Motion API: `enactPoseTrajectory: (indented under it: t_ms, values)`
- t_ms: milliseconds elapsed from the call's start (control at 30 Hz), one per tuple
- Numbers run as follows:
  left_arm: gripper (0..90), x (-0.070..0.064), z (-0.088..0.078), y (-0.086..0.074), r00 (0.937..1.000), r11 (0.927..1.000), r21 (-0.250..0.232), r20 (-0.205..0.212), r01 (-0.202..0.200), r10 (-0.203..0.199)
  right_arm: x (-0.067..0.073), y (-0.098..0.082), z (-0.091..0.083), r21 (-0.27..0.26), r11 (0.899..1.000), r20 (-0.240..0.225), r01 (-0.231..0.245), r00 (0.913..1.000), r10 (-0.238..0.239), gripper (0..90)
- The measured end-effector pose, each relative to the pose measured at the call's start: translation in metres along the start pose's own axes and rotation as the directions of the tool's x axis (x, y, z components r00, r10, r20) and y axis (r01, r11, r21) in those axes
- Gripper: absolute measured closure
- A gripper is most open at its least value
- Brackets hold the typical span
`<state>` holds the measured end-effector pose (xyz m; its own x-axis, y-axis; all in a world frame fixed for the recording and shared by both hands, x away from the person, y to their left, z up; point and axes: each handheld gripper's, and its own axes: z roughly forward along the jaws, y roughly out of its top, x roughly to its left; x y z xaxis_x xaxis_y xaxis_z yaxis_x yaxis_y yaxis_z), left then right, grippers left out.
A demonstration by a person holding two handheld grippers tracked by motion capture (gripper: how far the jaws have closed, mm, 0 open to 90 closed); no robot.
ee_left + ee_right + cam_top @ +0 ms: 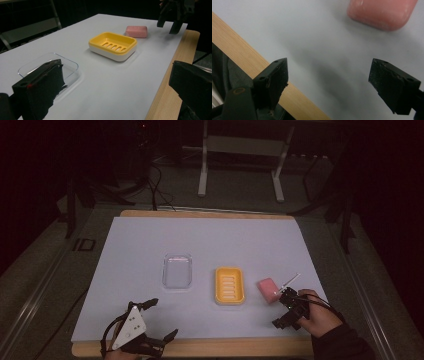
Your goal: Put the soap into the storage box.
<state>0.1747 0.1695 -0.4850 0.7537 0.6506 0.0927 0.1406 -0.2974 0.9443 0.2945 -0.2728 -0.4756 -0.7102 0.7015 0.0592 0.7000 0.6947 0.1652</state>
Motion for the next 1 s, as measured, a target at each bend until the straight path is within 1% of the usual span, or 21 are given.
enactPoseTrajectory:
  t_ms: [100, 200, 300, 367, 400, 433, 500, 633, 767, 833, 900, 1000]
  values:
    - [0.4, 0.0, 0.0, 0.0, 1.0, 1.0, 0.0, -0.001, 0.0, 0.0, -0.001, 0.001, 0.001, 0.05, 0.998, 0.006, -0.029, 0.9996, 0.029, 16.1]
    - [0.4, 0.0, 0.0, 0.0, 1.0, 1.0, 0.002, -0.001, 0.0, 0.0, -0.003, 0.002, 0.002, 0.095, 0.993, 0.021, -0.064, 0.9978, 0.063, 16.1]
    - [0.4, 0.0, 0.0, 0.0, 1.0, 1.0, 0.004, 0.0, 0.0, 0.0, -0.005, 0.003, 0.001, 0.117, 0.99, 0.047, -0.079, 0.9961, 0.074, 16.1]
    - [0.4, 0.0, 0.001, 0.0, 1.0, 1.0, 0.005, 0.001, 0.0, 0.0, -0.008, 0.003, 0.0, 0.137, 0.986, 0.054, -0.096, 0.9946, 0.089, 16.0]
    - [0.4, 0.0, 0.001, 0.0, 1.0, 1.0, 0.006, 0.001, 0.0, 0.0, -0.009, 0.004, 0.0, 0.149, 0.984, 0.072, -0.101, 0.9932, 0.092, 16.0]
    - [0.4, 0.0, 0.001, 0.0, 1.0, 1.0, 0.007, 0.001, 0.0, 0.0, -0.01, 0.004, 0.0, 0.164, 0.979, 0.084, -0.119, 0.9908, 0.106, 15.6]
    - [0.4, 0.0, 0.001, 0.0, 1.0, 1.0, 0.007, 0.002, 0.0, 0.0, -0.012, 0.006, -0.001, 0.176, 0.975, 0.097, -0.136, 0.9879, 0.12, 15.4]
    - [0.4, 0.0, 0.001, -0.001, 1.0, 1.0, 0.008, 0.002, 0.003, -0.003, -0.016, 0.012, -0.003, 0.182, 0.968, 0.12, -0.171, 0.9813, 0.151, 15.5]
    - [0.4, 0.0, 0.001, -0.001, 1.0, 0.9999, 0.011, 0.002, 0.001, -0.001, -0.019, 0.02, -0.006, 0.169, 0.968, 0.104, -0.184, 0.9803, 0.168, 15.4]
    - [0.4, 0.0, 0.002, -0.001, 1.0, 0.9999, 0.013, 0.002, 0.001, -0.001, -0.02, 0.024, -0.007, 0.16, 0.968, 0.112, -0.192, 0.9781, 0.176, 15.5]
    - [0.4, 0.0, 0.002, -0.001, 1.0, 0.9999, 0.014, 0.003, 0.001, -0.001, -0.022, 0.028, -0.009, 0.149, 0.966, 0.112, -0.209, 0.9746, 0.194, 15.8]
    - [0.4, 0.0, 0.002, -0.001, 1.0, 0.9999, 0.015, 0.004, 0.0, 0.0, -0.026, 0.035, -0.011, 0.14, 0.965, 0.111, -0.223, 0.9718, 0.208, 15.9]
